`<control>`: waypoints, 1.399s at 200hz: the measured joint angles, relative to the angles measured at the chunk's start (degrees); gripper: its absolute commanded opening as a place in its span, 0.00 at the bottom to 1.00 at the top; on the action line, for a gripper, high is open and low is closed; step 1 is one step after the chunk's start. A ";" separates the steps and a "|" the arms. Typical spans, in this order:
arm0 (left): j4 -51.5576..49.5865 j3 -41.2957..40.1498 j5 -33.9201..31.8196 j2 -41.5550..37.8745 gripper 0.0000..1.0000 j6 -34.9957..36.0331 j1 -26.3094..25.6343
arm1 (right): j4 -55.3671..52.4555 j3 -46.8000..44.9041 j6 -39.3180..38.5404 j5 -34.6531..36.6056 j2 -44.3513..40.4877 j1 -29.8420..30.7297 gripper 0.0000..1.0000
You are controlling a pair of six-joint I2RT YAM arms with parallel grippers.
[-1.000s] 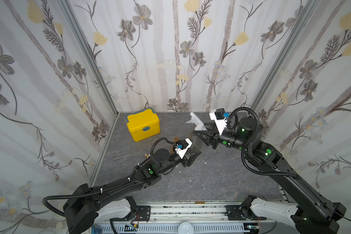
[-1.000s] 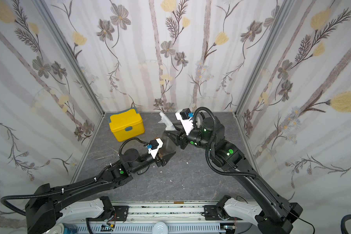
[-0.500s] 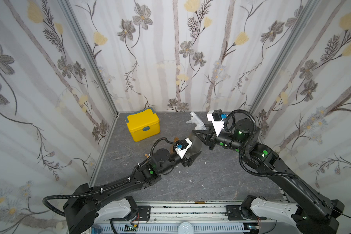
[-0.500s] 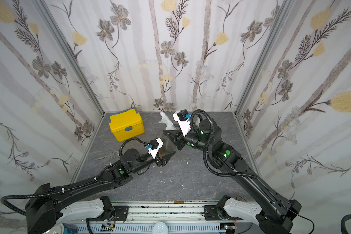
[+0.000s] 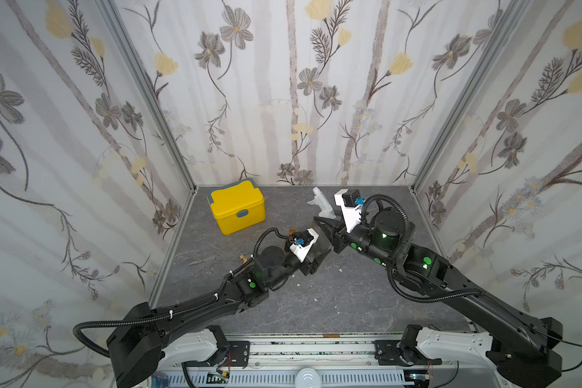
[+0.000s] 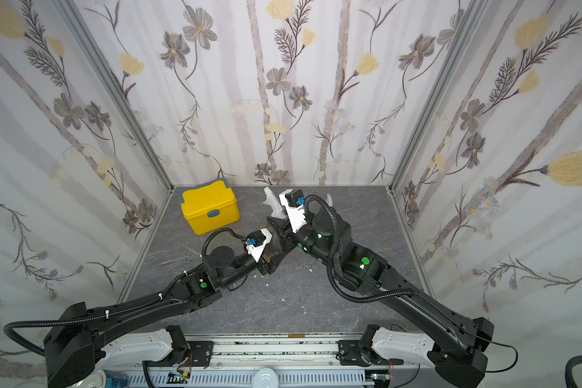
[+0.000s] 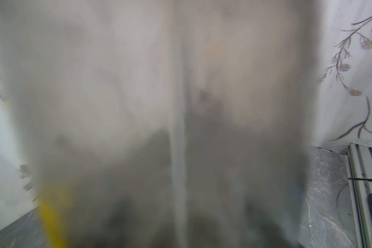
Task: Attach spray nozzles to spray bottles
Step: Screw the spray nozzle on the spray bottle.
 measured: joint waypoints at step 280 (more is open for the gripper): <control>3.69 -0.35 9.05 -1.01 0.67 0.17 -0.02 | -11.74 6.47 -10.91 -38.47 -2.21 -16.50 0.48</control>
